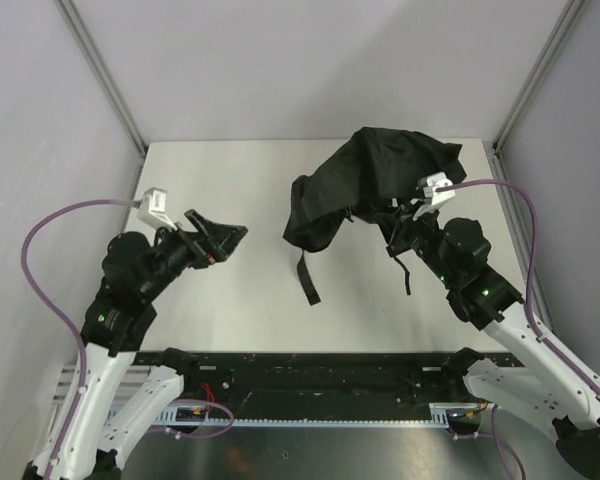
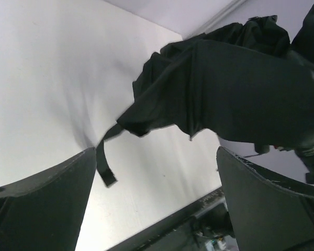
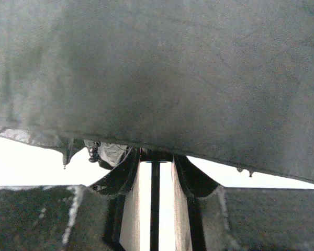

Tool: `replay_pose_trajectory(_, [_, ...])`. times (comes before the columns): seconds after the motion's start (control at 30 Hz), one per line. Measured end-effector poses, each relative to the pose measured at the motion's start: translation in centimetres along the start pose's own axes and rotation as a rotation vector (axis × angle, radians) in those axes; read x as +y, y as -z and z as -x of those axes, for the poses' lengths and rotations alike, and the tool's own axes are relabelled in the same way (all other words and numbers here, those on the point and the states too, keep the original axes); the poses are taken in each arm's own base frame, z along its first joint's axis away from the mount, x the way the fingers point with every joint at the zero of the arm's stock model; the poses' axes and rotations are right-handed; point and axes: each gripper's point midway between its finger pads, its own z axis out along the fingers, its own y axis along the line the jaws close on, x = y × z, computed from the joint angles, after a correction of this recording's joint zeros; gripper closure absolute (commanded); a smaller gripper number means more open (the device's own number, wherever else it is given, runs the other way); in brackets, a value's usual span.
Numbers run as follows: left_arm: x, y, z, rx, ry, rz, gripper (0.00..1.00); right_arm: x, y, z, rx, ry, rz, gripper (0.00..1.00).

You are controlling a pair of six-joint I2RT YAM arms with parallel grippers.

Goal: Put away the umbrella

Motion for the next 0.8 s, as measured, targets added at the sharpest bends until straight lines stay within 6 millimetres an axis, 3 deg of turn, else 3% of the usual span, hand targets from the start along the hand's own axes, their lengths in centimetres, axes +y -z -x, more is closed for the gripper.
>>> replay_pose_trajectory(0.13, [-0.9,-2.5,-1.1,0.098,0.128,-0.056,0.00,-0.5,-0.2,-0.3,0.007,0.050,-0.039,1.00])
replay_pose_trajectory(0.33, [-3.0,-6.0,-2.8,0.201,0.339,-0.217,0.00,0.8,-0.6,-1.3,0.036,0.095,-0.018,1.00])
replay_pose_trajectory(0.67, [-10.7,-8.9,-3.4,0.293,0.423,-0.443,0.01,6.8,-0.4,-3.7,0.089,0.128,0.136,1.00])
replay_pose_trajectory(0.8, [-11.8,-10.3,-3.5,0.286,0.413,-0.461,0.00,9.3,0.0,-4.3,0.097,0.125,0.190,1.00])
